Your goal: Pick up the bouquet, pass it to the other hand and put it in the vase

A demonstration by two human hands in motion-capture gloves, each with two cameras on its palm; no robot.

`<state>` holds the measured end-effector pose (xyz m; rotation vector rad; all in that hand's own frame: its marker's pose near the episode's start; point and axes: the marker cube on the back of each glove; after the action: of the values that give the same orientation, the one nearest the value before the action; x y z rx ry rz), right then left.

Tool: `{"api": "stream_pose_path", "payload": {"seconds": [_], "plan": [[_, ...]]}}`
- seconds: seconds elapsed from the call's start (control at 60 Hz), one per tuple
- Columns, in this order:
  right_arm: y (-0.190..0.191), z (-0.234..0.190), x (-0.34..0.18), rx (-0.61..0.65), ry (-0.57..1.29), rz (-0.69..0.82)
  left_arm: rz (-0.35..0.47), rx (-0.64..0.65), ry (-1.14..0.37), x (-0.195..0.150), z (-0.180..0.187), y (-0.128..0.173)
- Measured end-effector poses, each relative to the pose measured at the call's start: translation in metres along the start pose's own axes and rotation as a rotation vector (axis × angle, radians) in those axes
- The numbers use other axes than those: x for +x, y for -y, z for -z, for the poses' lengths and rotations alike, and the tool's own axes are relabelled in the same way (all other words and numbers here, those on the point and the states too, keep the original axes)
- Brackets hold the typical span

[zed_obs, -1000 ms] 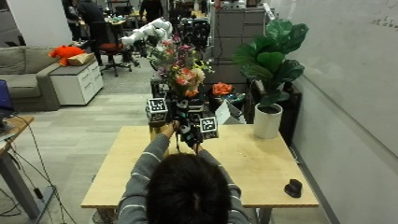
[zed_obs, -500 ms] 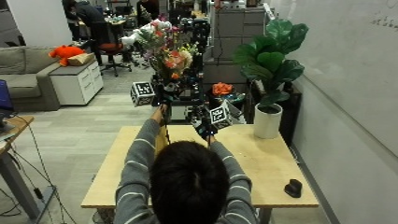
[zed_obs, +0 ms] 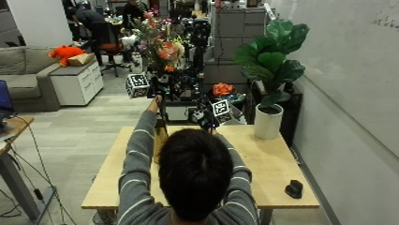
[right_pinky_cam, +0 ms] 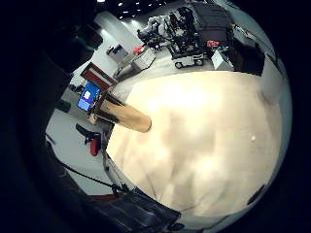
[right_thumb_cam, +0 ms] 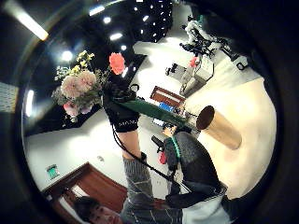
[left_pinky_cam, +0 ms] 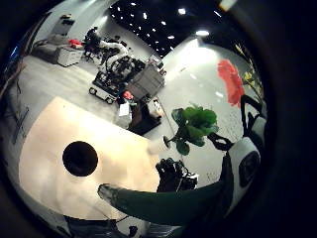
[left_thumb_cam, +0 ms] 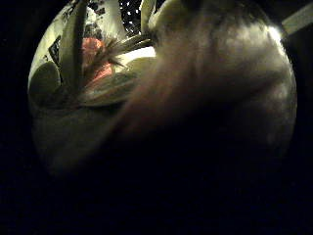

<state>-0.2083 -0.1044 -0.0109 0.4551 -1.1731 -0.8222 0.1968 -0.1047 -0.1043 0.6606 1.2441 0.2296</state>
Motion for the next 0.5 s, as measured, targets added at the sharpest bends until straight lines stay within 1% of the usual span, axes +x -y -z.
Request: {"api": "stream_pose_path", "payload": {"seconds": [0.033, 0.05, 0.083, 0.15, 0.183, 0.217, 0.25, 0.283, 0.317, 0.367, 0.4, 0.45, 0.5], "plan": [[-0.001, -0.001, 0.000, -0.079, 0.105, 0.126, 0.005, 0.001, 0.002, -0.002, -0.001, 0.003], [-0.001, -0.001, 0.002, -0.093, 0.117, 0.143, 0.009, 0.000, 0.004, -0.003, 0.000, 0.003], [0.000, -0.001, 0.005, -0.074, 0.075, 0.101, 0.021, -0.005, 0.006, -0.004, 0.000, 0.003], [0.005, 0.001, 0.014, 0.053, -0.114, -0.105, 0.041, -0.019, 0.002, -0.001, 0.004, -0.001], [0.006, 0.001, 0.016, 0.073, -0.127, -0.156, 0.053, -0.028, -0.009, 0.004, 0.006, -0.005], [0.006, 0.000, 0.016, 0.068, -0.099, -0.166, 0.053, -0.041, -0.031, 0.007, 0.008, -0.009], [0.006, -0.002, 0.014, 0.050, -0.050, -0.136, 0.039, -0.034, -0.045, 0.005, 0.006, -0.007], [0.007, -0.003, 0.014, 0.044, -0.021, -0.100, 0.002, 0.008, -0.041, 0.004, 0.006, -0.004], [0.009, -0.002, 0.018, 0.072, -0.060, -0.119, -0.030, 0.042, -0.039, 0.011, 0.010, -0.009], [0.009, -0.001, 0.026, 0.099, -0.120, -0.208, 0.008, 0.011, -0.028, 0.013, 0.012, -0.019], [0.006, -0.003, 0.026, 0.080, -0.103, -0.258, 0.009, 0.004, -0.028, 0.014, 0.013, -0.021], [0.003, -0.007, 0.020, 0.030, -0.022, -0.247, 0.008, 0.019, -0.013, 0.014, 0.015, -0.022], [0.003, -0.007, 0.021, 0.037, -0.036, -0.235, 0.014, 0.024, -0.007, 0.011, 0.016, -0.021]]}}
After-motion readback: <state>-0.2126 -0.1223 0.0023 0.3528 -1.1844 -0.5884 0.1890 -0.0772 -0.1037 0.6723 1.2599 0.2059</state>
